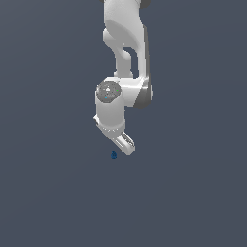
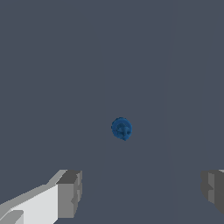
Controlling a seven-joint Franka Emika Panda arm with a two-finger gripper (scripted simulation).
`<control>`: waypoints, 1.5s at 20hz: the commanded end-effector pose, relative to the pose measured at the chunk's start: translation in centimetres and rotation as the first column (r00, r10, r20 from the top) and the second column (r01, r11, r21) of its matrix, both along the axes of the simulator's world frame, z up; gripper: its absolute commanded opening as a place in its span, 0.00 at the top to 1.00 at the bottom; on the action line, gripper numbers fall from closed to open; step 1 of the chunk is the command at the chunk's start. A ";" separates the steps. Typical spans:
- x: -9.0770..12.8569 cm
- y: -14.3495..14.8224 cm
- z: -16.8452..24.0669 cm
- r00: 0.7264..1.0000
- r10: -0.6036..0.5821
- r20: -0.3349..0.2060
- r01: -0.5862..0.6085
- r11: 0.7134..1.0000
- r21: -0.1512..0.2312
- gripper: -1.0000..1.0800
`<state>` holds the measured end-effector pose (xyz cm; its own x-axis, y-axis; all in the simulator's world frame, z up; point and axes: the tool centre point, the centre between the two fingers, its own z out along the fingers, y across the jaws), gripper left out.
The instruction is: Pick up the object and move it to a goal position.
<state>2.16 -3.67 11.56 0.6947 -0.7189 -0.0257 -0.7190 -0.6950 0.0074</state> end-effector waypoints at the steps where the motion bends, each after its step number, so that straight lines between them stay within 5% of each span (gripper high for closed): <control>1: 0.3 -0.2 -0.4 0.997 -0.074 0.002 0.074 0.997 -0.003 0.04; 15: 1.4 -0.9 -2.0 0.917 -0.398 0.018 0.399 0.917 -0.012 0.04; 22: 1.7 -1.1 -2.3 0.888 -0.458 0.023 0.459 0.889 -0.013 0.04; 30: 1.6 -1.1 -2.9 0.887 -0.461 0.023 0.461 0.887 -0.013 0.04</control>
